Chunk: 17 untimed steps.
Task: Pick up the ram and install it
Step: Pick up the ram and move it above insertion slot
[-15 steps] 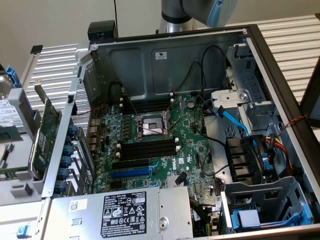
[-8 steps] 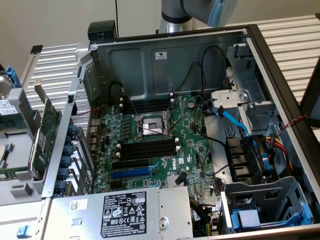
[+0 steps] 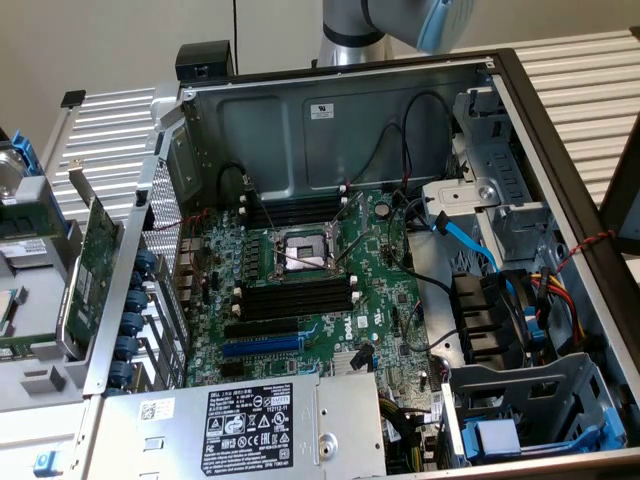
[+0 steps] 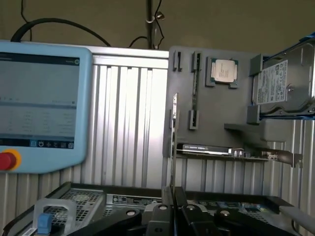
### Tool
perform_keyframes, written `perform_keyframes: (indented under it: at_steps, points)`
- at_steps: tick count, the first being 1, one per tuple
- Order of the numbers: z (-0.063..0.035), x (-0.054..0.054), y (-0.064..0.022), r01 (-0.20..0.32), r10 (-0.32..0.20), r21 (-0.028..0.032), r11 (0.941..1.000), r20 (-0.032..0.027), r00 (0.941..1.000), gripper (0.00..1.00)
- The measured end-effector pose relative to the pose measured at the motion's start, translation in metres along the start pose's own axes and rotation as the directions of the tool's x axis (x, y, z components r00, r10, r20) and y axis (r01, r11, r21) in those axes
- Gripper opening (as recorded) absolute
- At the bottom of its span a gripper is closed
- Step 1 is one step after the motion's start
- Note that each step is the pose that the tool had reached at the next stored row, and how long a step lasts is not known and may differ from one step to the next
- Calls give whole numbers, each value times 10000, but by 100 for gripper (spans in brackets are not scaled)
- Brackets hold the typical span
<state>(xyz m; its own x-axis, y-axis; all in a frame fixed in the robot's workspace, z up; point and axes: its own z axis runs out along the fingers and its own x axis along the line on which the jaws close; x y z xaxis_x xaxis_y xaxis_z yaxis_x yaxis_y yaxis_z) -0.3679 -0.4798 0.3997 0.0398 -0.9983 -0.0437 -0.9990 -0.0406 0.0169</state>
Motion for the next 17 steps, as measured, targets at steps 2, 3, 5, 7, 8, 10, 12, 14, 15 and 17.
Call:
perform_keyframes:
  at_steps: [2,3,5,7,8,10,12,14,15,17]
  points:
    - [-8,8,-75,-3,3,-41,10000,-37,10000,13]
    - [-13,12,-111,-4,3,-55,10000,-52,10000,13]
    - [-22,17,-194,-2,2,-64,10000,-54,10000,13]
    - [-29,22,-277,1,-1,-72,10000,-55,10000,13]
    - [-31,24,-321,0,-1,-74,10000,-55,10000,13]
    - [-34,27,-407,0,0,-79,10000,-57,10000,13]
    - [-37,31,-501,1,-2,-84,10000,-64,10000,13]
    - [-38,35,-589,-1,0,-85,10000,-84,10000,13]
    - [-40,37,-634,-1,0,-86,10000,-97,10000,13]
    - [-42,41,-728,-1,0,-86,10000,-118,9999,13]
